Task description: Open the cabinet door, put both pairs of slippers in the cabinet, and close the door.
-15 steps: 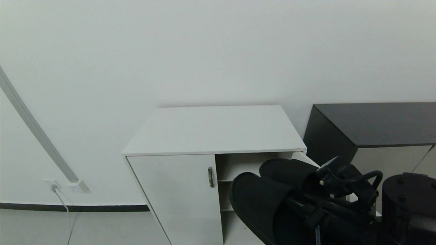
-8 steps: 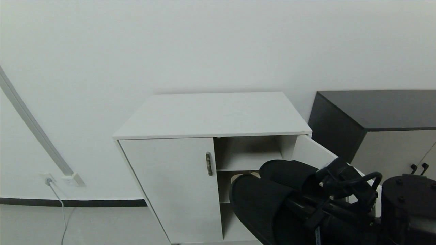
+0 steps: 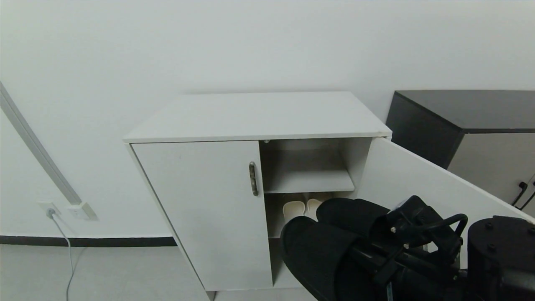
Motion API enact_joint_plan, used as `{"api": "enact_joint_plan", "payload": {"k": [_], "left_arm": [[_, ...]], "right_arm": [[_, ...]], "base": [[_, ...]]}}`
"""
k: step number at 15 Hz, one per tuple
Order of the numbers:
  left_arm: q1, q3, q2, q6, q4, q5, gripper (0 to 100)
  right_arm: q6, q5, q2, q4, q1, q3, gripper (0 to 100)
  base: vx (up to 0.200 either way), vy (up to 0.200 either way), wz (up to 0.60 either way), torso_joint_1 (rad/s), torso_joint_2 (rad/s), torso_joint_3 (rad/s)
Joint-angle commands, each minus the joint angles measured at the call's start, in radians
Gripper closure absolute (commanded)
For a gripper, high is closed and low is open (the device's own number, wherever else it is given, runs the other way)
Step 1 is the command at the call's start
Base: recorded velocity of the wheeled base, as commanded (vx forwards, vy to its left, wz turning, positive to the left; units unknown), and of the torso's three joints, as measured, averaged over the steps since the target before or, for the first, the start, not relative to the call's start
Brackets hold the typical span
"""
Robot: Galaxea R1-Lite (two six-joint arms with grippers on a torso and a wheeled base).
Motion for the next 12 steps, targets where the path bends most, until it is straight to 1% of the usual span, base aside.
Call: {"api": "enact_joint_plan", "payload": {"k": [1, 7, 12], "left_arm": [[0.0, 0.0, 0.001, 0.0, 0.0, 0.0, 100], [0.0, -0.001, 0.001, 0.0, 0.0, 0.0, 100], [0.0, -0.001, 0.001, 0.0, 0.0, 0.0, 100]], "right_arm": [[0.0, 0.0, 0.002, 0.0, 0.0, 0.002, 100], [0.0, 0.003, 0.005, 0.0, 0.006, 0.007, 100], [0.0, 0.005, 0.011, 0.001, 0.008, 0.014, 100]], "base": [[0.0, 0.0, 0.0, -0.159, 0.5, 0.325], [0.0, 0.0, 0.0, -0.129, 0.47, 0.341], [0.0, 0.0, 0.0, -0.065, 0.45, 0.375]]}}
